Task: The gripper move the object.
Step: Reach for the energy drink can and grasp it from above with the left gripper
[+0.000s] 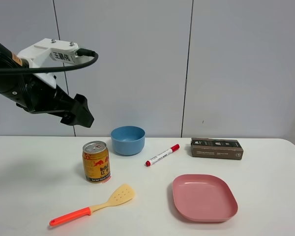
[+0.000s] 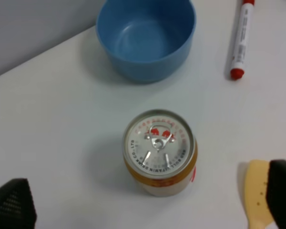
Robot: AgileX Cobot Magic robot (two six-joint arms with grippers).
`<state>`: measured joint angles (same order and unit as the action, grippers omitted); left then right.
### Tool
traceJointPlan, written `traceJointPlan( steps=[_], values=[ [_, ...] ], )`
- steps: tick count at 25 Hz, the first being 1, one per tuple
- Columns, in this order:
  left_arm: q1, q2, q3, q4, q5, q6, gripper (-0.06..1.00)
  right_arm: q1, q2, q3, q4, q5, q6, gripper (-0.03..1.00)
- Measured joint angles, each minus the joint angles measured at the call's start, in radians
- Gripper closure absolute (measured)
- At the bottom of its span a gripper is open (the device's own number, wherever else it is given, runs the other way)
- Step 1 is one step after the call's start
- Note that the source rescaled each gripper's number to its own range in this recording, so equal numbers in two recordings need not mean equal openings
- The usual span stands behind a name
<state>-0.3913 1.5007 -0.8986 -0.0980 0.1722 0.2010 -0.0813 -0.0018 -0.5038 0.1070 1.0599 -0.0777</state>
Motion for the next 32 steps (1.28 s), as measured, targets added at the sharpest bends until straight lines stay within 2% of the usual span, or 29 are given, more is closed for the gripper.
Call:
traceJointPlan(
  steps=[10,17,24,32],
  values=[
    [0.0,0.126,0.0,0.022,-0.054,0.0,-0.04,0.0,0.0,0.0,0.0,0.0,0.0,-0.03],
    [0.0,0.207,0.0,0.038,-0.15,-0.008,-0.04,0.0,0.0,0.0,0.0,0.0,0.0,-0.03],
    [-0.019,0.227,0.0,0.051,-0.199,-0.089,-0.04,0.0,0.0,0.0,0.0,0.0,0.0,-0.03],
    [-0.082,0.227,0.069,0.051,-0.334,-0.178,-0.04,0.0,0.0,0.0,0.0,0.0,0.0,-0.03]
  ],
)
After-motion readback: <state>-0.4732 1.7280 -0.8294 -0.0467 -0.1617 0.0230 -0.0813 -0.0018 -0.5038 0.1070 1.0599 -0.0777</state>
